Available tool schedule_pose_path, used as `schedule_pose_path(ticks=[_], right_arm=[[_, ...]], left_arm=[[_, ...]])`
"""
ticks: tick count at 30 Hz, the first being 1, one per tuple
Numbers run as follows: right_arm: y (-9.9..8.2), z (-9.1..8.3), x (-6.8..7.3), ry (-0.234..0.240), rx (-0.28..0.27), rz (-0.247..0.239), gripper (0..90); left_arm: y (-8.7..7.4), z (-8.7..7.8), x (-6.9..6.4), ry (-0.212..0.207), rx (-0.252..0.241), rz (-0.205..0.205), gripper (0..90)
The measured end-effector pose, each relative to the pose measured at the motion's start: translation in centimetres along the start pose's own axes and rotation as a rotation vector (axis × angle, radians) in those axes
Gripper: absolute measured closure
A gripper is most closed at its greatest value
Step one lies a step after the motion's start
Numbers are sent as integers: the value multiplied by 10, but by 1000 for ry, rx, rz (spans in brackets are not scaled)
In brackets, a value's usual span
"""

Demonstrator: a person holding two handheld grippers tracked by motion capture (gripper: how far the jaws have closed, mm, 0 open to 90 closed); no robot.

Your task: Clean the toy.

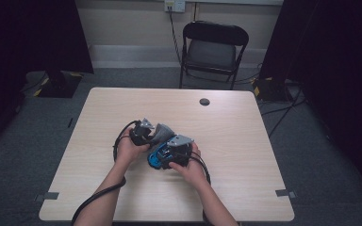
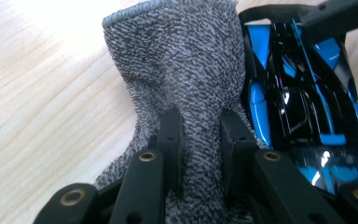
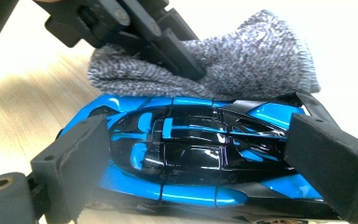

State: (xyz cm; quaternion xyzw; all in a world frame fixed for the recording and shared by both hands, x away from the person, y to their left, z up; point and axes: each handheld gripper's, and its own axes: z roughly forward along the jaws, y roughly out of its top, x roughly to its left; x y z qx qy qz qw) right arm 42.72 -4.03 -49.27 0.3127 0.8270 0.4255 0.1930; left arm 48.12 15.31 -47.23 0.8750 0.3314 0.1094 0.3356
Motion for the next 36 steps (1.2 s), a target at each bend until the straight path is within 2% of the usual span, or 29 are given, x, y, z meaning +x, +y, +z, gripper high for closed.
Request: schedule_pose_path(ticks=[4, 6, 7, 12, 16, 18, 19, 21, 22, 26, 29, 30, 32, 33, 36], right_arm=[[0, 0, 0, 0, 0, 0, 62], [0, 0, 0, 0, -2, 0, 62], [0, 0, 0, 0, -3, 0, 63], [0, 0, 0, -1, -2, 2, 63], [0, 0, 0, -1, -1, 1, 63], [0, 0, 0, -1, -1, 1, 63], [0, 0, 0, -1, -1, 2, 63], [0, 0, 0, 0, -2, 1, 63], [0, 0, 0, 0, -2, 0, 63], [0, 0, 1, 1, 0, 1, 63], [0, 0, 1, 1, 1, 1, 63], [0, 0, 1, 1, 0, 1, 63], [0, 0, 1, 2, 0, 1, 63], [0, 0, 1, 2, 0, 1, 63], [0, 0, 1, 2, -1, 0, 63]], left_arm=[[-6, -4, 1, 5, -8, -3, 730], [-8, -6, 1, -7, -6, -10, 730], [-10, -7, 1, 4, -14, -2, 730], [-15, -12, 1, 1, -10, 5, 730], [-20, -17, 1, -9, -7, -9, 730], [-23, -17, 0, 3, -24, -11, 730], [-24, -19, 0, -9, -18, -9, 730], [-28, -21, -1, -5, -27, -12, 730], [-29, -21, -1, 7, -34, -10, 730], [-35, -24, -2, -4, -43, -31, 729], [-39, -28, -2, 0, -42, -27, 729], [-40, -27, -3, 5, -60, -38, 729], [-42, -29, -4, 1, -51, -29, 729], [-43, -29, -5, 8, -63, -35, 729], [-47, -33, -5, -3, -58, -38, 729]])
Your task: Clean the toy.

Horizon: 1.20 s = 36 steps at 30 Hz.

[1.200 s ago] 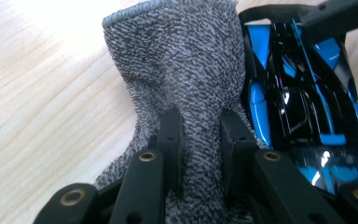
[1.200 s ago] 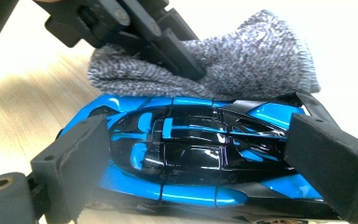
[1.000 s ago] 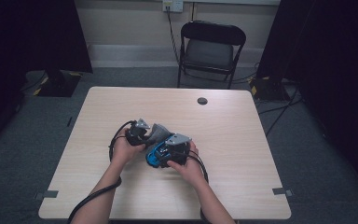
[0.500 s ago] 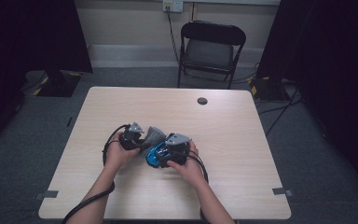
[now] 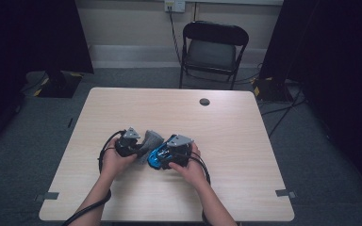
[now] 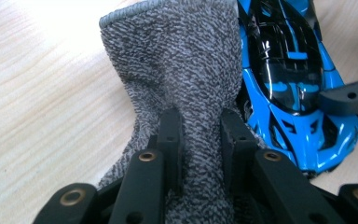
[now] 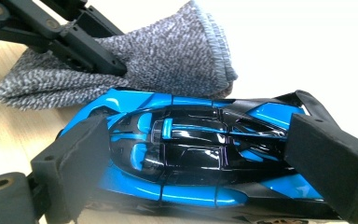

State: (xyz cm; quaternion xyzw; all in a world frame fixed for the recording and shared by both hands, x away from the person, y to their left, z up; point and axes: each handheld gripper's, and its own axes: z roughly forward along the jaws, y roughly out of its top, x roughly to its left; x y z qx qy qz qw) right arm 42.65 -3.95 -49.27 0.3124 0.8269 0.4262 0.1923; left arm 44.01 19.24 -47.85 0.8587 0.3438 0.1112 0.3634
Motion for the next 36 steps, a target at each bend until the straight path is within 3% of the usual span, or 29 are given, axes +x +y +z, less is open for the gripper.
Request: schedule_pose_path(ticks=[16, 19, 22, 23, 27, 36], right_arm=[[0, 0, 0, 0, 2, 0, 62], [0, 0, 1, -3, -1, 2, 60], [0, 0, 1, -4, 0, 3, 60], [0, 0, 1, -4, 0, 2, 60], [0, 0, 1, -3, -1, 3, 60], [0, 0, 1, -4, -3, 3, 60]], left_arm=[[-19, -17, -9, -6, -17, -7, 729], [-23, -20, -9, 9, -26, 4, 729], [-26, -22, -11, -8, -33, -21, 729], [-27, -24, -11, -6, -23, -6, 729], [-30, -28, -13, -23, -19, -24, 729], [-37, -38, -18, -42, 0, -22, 729]])
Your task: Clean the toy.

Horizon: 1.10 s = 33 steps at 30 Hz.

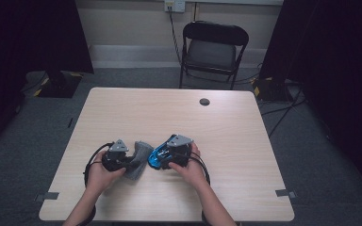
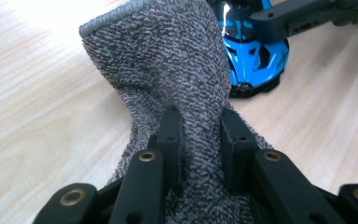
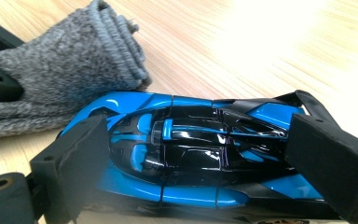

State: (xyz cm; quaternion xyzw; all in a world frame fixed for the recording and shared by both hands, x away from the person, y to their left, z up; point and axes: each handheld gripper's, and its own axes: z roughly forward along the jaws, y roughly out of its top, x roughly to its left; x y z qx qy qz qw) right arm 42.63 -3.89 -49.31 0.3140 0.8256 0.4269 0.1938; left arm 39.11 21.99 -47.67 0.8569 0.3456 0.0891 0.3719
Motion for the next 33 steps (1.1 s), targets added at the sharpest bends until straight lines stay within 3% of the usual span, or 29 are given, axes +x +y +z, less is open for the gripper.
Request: schedule_pose_path(ticks=[9, 13, 20, 33], right_arm=[[0, 0, 0, -1, 2, 2, 60], [1, 0, 1, -5, 5, 2, 59], [1, 0, 1, -5, 4, 3, 59], [0, 0, 1, -4, 3, 2, 59]], left_arm=[[0, -13, -1, -6, 28, 3, 727], [4, -20, 1, -6, 13, 11, 725], [28, -29, 7, 18, -42, 21, 710], [75, 0, 20, 21, -63, 32, 727]])
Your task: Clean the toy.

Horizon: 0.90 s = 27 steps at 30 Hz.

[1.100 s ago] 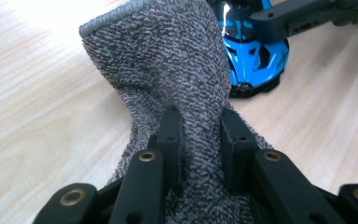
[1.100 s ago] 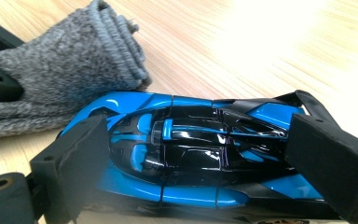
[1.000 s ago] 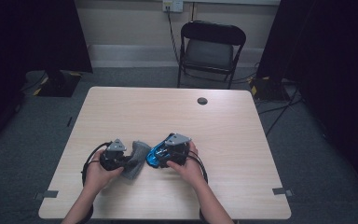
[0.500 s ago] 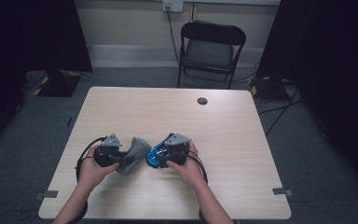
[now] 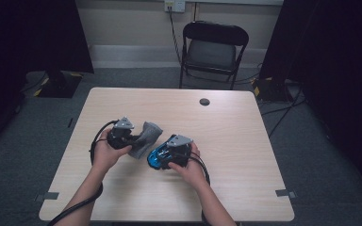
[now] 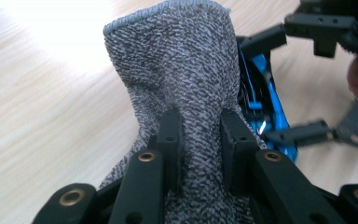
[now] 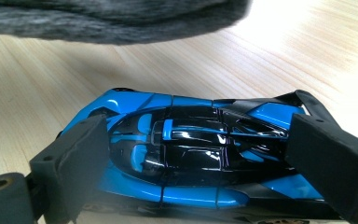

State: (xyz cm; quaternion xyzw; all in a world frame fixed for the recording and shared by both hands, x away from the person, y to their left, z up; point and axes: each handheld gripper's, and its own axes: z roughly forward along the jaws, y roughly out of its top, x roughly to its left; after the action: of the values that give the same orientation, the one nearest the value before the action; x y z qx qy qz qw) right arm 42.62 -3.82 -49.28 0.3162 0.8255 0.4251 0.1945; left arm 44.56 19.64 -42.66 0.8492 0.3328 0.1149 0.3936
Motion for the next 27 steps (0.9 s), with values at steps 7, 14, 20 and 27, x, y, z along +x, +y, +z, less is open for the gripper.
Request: schedule_pose_path(ticks=[7, 14, 20, 27], right_arm=[[0, 0, 0, -1, 2, 2, 59], [1, 0, -1, 2, 7, -2, 59], [0, 0, -3, 5, 5, -3, 60], [0, 0, -4, 4, 2, -1, 60]], left_arm=[[10, 24, 5, 13, 12, -7, 731], [13, 52, 6, 29, 27, 3, 730], [15, 72, 1, 28, 44, 8, 728], [20, 87, -3, 71, 74, 41, 715]])
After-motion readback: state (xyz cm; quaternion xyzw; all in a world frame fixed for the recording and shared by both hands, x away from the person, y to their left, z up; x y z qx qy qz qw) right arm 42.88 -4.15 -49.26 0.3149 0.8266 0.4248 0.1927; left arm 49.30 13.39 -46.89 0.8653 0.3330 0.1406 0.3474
